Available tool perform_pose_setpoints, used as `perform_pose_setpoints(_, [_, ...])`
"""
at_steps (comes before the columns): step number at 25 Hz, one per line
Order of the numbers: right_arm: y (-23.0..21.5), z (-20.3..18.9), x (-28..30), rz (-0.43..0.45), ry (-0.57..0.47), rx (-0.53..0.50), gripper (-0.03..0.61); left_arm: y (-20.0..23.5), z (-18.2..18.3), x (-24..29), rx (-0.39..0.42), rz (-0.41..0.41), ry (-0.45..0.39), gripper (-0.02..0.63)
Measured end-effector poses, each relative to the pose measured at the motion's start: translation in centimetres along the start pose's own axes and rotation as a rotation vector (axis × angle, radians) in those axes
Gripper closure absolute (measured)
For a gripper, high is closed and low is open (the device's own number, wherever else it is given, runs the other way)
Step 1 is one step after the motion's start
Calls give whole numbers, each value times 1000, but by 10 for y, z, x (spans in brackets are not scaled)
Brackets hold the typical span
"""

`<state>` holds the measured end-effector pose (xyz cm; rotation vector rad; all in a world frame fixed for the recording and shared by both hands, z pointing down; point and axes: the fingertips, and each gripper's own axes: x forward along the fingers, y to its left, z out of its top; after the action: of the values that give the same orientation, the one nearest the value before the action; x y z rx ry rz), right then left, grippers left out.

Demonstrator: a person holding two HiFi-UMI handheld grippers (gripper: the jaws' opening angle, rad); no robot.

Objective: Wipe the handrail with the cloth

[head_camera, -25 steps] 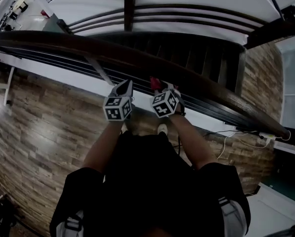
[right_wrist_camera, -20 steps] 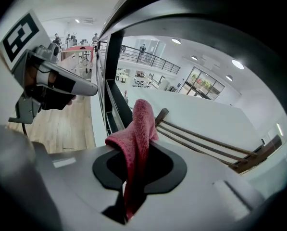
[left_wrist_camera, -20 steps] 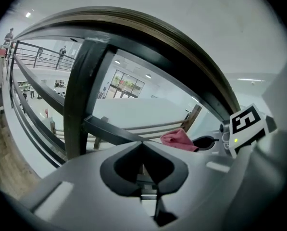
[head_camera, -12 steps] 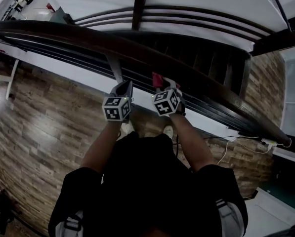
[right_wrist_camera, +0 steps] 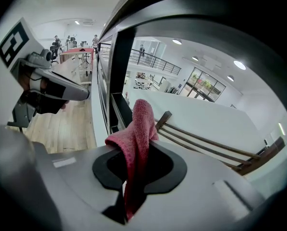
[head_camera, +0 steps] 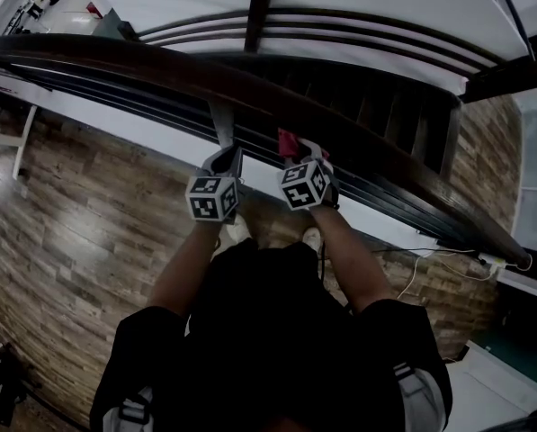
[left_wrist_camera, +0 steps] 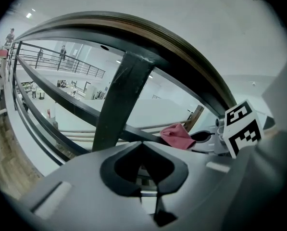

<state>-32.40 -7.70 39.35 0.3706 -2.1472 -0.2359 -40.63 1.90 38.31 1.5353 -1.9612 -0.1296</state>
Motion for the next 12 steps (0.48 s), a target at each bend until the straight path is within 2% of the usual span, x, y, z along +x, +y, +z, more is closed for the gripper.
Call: perform_pose_setpoints(12, [27, 33, 17, 36, 0, -42, 532, 26, 11, -12, 7, 23, -3, 615])
